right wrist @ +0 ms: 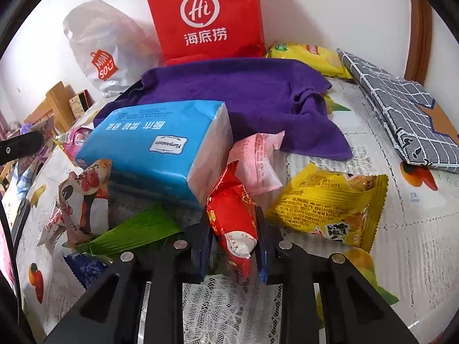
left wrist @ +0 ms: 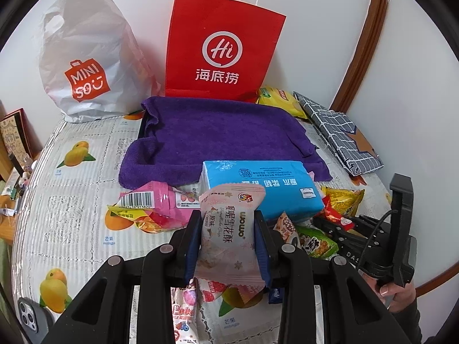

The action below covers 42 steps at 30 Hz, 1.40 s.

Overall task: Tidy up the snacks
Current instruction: 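Lift both held packets and carry them toward the purple towel, then lower both packets onto the purple towel and open both tools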

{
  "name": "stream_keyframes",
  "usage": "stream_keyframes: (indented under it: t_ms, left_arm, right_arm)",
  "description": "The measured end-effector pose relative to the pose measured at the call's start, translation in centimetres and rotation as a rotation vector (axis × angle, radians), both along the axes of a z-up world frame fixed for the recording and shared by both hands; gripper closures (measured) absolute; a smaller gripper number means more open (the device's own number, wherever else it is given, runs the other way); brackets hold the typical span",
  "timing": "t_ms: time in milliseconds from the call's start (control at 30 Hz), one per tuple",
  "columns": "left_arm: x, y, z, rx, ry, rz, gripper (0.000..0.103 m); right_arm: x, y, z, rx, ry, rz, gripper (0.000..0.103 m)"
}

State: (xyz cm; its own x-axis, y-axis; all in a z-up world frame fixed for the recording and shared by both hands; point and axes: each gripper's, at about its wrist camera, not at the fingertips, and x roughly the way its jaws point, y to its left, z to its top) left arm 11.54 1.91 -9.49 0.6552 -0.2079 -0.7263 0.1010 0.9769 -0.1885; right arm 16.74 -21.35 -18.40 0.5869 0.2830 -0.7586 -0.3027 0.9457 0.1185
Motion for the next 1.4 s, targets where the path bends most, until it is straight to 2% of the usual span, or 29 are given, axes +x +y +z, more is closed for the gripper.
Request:
stream_keyframes:
  t_ms: [133, 367, 633, 800, 967, 1133, 1400]
  left_arm:
    - [0.1, 0.1, 0.3, -0.009, -0.002, 0.002, 0.070]
    - [1.4, -1.2, 1.6, -0.029, -0.016, -0.028, 0.070]
    - [4.1, -2.3, 5.0, 0.027, -0.081, -0.028, 0.070]
    - [6.6, -2.3, 7.0, 0.072, -0.122, 0.001, 0.070]
    - [9.7, -1.8, 7.8, 0.081, -0.137, 0.023, 0.070]
    - [12.9, -1.4, 7.4, 0.074, -0.127, 0.028, 0.070]
    - [18.2, -1.2, 5.9, 0.071, -0.101, 0.021, 0.070]
  right_arm:
    - [-1.4, -0.5, 1.8, 0.000, -0.041, -0.007, 0.078]
    - [-1.4, -0.3, 7.3, 0.026, -0.123, -0.015, 0.078]
    - [3.4, 2.7, 12.9, 0.020, -0.221, -0.010, 0.078]
    - [7.1, 5.1, 15.3, 0.008, -0.281, -0.006, 0.077]
    - [10.5, 6.4, 16.1, -0.006, -0.298, -0.028, 0.077]
    - [13.2, 6.2, 15.6, -0.004, -0.289, -0.046, 0.078]
    - [17.3, 5.4, 12.9, -0.030, -0.249, -0.062, 0.078]
